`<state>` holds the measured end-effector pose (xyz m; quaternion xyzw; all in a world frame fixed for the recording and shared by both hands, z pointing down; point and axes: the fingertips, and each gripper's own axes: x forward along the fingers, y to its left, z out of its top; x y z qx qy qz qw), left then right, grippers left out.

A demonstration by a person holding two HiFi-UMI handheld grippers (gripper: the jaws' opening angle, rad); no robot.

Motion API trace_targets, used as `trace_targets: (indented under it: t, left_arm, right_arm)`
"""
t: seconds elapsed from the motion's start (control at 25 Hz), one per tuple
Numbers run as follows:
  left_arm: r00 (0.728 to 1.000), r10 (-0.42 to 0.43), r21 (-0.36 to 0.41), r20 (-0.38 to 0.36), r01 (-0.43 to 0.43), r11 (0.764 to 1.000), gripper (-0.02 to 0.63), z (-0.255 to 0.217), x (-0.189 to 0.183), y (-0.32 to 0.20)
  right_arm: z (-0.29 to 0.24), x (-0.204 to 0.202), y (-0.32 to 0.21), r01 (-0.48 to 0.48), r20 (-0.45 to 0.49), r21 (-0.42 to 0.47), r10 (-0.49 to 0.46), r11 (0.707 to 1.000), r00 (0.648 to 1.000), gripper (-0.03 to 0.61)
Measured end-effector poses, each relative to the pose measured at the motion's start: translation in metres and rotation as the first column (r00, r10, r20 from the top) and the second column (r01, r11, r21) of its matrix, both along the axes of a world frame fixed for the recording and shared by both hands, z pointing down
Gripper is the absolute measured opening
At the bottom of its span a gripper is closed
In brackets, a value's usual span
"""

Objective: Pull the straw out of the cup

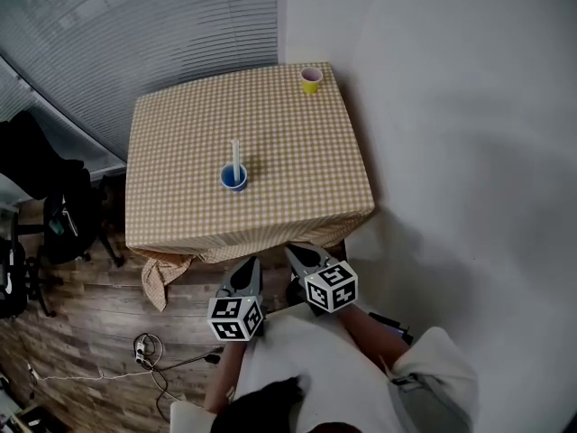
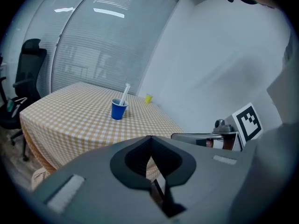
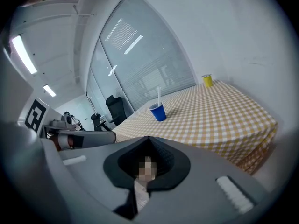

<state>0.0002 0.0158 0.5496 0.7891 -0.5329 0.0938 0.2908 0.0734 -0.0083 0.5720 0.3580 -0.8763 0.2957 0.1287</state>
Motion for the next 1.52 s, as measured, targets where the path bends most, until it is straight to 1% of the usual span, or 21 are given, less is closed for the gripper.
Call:
trace_targets:
  t: [0.16, 0.36, 0.52, 0.64, 0.8, 0.88, 1.12, 1.24, 1.36, 1.52]
  left_arm:
    - [1.000, -0.014, -0.008, -0.004, 0.014, 1.000, 0.012, -0.002, 0.010, -0.014]
    - [0.999, -0.048, -0.010, -0.014, 0.048, 0.999, 0.012, -0.002, 0.024, -0.027]
    - [0.998, -0.062, -0.006, -0.011, 0.062, 0.998, 0.012, -0.003, 0.033, -0.038]
    - [0.997, -0.075, -0.009, -0.012, 0.075, 0.997, 0.012, -0.003, 0.034, -0.040]
    - [0.994, -0.107, -0.005, -0.026, 0.107, 0.994, 0.012, -0.002, 0.034, -0.047]
    - [0.994, -0.109, -0.008, -0.028, 0.109, 0.994, 0.012, -0.002, 0.035, -0.050]
    - [0.995, -0.102, -0.004, -0.024, 0.102, 0.995, 0.012, -0.006, 0.040, -0.057]
    - [0.995, -0.099, -0.012, -0.028, 0.099, 0.995, 0.012, -0.005, 0.044, -0.057]
    - [0.995, -0.098, -0.018, -0.030, 0.097, 0.995, 0.012, -0.007, 0.044, -0.058]
    - [0.995, -0.099, -0.017, -0.030, 0.098, 0.995, 0.012, -0.005, 0.044, -0.055]
  right_arm:
    - [-0.005, 0.000, -0.015, 0.055, -0.017, 0.023, -0.055, 0.998, 0.998, 0.006]
    - [-0.009, 0.002, -0.026, 0.136, -0.049, 0.056, -0.134, 0.989, 0.990, 0.006]
    - [-0.012, 0.007, -0.037, 0.169, -0.069, 0.085, -0.164, 0.982, 0.984, 0.006]
    - [-0.015, 0.005, -0.039, 0.209, -0.108, 0.138, -0.195, 0.968, 0.975, 0.006]
    - [-0.014, 0.003, -0.040, 0.265, -0.122, 0.156, -0.248, 0.952, 0.961, 0.006]
    - [-0.016, 0.004, -0.042, 0.265, -0.120, 0.168, -0.247, 0.950, 0.962, 0.006]
    - [-0.019, 0.016, -0.054, 0.219, -0.106, 0.161, -0.203, 0.962, 0.973, 0.006]
    - [-0.018, 0.017, -0.052, 0.229, -0.117, 0.168, -0.211, 0.959, 0.971, 0.006]
    - [-0.018, 0.012, -0.050, 0.249, -0.114, 0.155, -0.233, 0.956, 0.966, 0.006]
    - [-0.011, 0.016, -0.051, 0.223, -0.092, 0.118, -0.213, 0.968, 0.973, 0.006]
